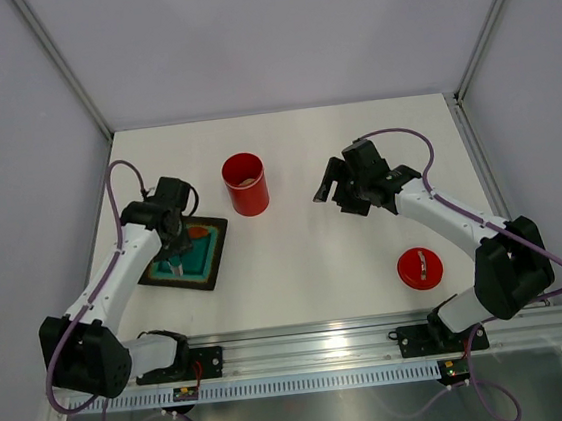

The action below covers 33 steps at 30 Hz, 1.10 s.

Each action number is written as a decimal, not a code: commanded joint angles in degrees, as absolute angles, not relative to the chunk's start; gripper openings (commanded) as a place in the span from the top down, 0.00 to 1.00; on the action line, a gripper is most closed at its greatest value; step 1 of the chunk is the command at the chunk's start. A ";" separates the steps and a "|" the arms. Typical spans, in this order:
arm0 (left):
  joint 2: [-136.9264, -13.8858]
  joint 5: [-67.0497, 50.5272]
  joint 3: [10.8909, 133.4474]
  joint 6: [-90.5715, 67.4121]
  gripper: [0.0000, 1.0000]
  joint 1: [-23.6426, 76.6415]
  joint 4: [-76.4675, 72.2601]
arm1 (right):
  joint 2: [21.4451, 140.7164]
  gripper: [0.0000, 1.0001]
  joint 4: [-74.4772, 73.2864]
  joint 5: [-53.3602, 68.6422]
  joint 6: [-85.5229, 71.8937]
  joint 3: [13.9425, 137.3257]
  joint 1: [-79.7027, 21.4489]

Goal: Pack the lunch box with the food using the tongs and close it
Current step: Pick up the fake food from the plate.

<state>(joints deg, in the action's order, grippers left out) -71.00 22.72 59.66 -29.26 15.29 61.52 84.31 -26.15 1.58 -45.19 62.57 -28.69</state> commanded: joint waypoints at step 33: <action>-63.90 16.27 70.39 -25.49 0.94 15.73 64.25 | 84.38 0.15 -23.82 1.85 -45.53 63.37 -28.48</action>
